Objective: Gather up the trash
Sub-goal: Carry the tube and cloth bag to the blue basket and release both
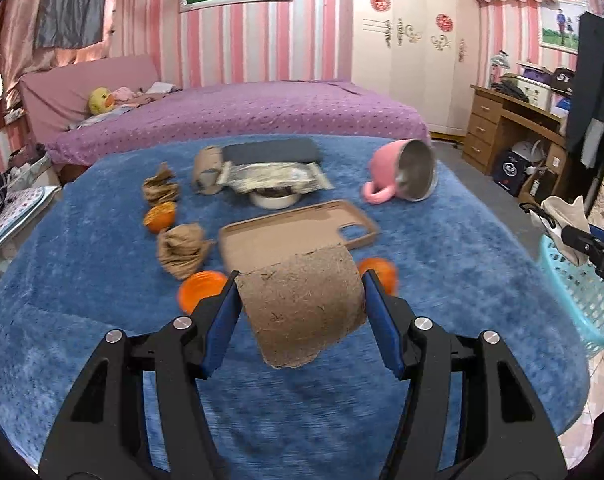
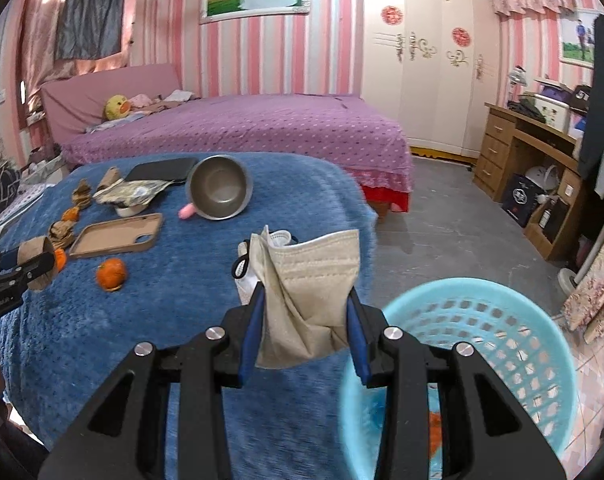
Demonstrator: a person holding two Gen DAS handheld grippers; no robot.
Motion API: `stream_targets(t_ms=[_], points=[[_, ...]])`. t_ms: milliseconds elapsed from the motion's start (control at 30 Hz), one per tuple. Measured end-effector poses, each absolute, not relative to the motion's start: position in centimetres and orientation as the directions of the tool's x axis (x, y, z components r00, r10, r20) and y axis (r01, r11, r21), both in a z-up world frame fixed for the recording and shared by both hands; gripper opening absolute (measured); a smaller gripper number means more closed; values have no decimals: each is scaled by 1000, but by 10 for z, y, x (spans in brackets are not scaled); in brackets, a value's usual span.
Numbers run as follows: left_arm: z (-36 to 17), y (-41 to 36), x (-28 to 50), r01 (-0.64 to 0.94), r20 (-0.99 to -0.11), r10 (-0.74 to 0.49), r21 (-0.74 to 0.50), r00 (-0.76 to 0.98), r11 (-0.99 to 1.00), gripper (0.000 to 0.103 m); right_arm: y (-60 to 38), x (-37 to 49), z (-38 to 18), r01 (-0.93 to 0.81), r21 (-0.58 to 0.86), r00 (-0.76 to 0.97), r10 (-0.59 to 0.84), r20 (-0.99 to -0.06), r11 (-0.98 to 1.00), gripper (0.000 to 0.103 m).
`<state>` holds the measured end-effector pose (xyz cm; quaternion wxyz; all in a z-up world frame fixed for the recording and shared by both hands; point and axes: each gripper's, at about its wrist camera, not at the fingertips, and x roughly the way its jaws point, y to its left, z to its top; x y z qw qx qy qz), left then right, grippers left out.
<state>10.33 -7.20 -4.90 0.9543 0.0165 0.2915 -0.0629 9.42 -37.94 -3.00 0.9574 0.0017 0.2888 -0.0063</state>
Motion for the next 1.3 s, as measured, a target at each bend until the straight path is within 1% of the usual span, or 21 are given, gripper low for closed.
stream_targets(t_ms=[200,333,533,767,967,1067,1200,1300], points=[[-39,-122,99,196,-535,-146,37,832,980,59,-426,83,-28,99,-1,837,-84,-541,995,38],[-33,-153,98,236,-529,-198,6,825,972,59,-456,73,-29,150,19,834,-116,-539,989,38],[-29,-214,91,321,-515,-270,9,813,947,59,-501,56,-33,228,17,822,-183,-539,974,38],[-26,-277,86,408,-524,-352,-10,775,913,59,-547,40,-42,304,27,801,-240,-549,952,38],[-33,-331,77,473,-535,-398,5,745,881,59,-575,17,-41,384,28,785,-310,-536,923,38],[-35,-352,74,499,-540,-417,7,731,866,59,-585,9,-38,403,41,787,-323,-526,914,38],[-39,-379,70,529,-545,-422,46,725,847,59,-594,10,-44,410,54,779,-319,-540,911,38],[-43,-388,72,530,-554,-417,52,721,847,60,-598,9,-46,409,72,782,-309,-542,910,38]])
